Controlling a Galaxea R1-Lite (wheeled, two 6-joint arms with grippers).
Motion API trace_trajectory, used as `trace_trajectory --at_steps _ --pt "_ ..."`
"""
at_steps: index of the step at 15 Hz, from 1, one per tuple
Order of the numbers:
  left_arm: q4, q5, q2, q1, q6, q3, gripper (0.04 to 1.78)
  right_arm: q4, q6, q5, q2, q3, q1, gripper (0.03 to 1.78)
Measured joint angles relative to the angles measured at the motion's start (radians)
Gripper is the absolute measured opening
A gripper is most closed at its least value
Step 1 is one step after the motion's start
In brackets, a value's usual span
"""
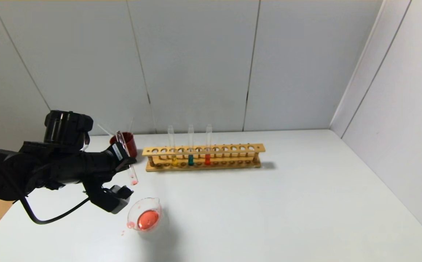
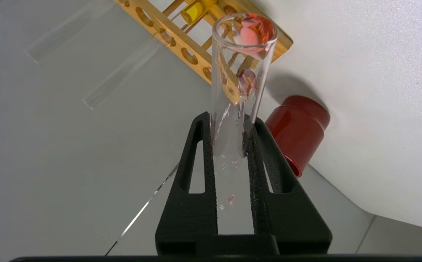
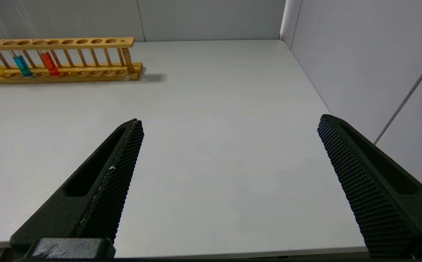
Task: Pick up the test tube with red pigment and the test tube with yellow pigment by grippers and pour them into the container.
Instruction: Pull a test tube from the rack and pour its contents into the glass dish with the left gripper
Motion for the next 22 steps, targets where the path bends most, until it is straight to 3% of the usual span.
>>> trace_trajectory --at_steps 18,22 --pt "-0.031 0.031 0.004 -0.005 0.075 0.018 0.30 0.000 0.000 0.000 0.000 0.000 0.000 1.75" --pt "-0.121 0.032 -0.001 -0.027 0.091 0.059 0.30 0.000 0.000 0.000 0.000 0.000 0.000 1.75"
